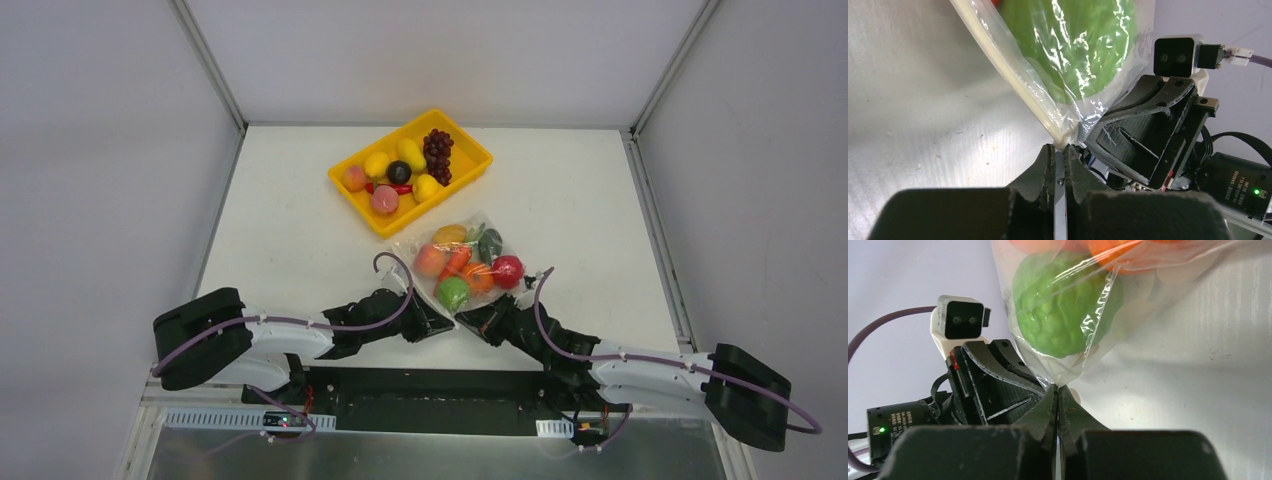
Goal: Open the zip-top bag and remove the fake food
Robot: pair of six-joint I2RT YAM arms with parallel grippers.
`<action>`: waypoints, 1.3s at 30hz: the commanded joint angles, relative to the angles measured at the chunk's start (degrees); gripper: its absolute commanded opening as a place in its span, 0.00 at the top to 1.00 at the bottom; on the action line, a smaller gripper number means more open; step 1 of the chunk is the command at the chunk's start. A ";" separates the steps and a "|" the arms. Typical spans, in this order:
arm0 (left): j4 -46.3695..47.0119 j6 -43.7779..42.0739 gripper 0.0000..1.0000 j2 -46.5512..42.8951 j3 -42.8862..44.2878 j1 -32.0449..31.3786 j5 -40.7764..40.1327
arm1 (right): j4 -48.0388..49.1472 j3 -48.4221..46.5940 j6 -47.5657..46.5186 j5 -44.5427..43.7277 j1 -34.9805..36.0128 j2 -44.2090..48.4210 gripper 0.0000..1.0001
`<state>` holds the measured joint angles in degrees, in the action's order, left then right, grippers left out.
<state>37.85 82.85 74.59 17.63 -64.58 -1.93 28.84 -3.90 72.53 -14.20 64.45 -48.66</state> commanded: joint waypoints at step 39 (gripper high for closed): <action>-25.61 -18.30 1.00 -25.41 -2.72 28.80 -12.10 | -28.16 -1.20 0.74 -5.70 0.42 27.74 1.00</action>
<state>15.81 70.15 48.25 11.77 -39.46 -11.57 5.17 -2.87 73.12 -17.39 64.75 -22.63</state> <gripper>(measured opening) 0.039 0.005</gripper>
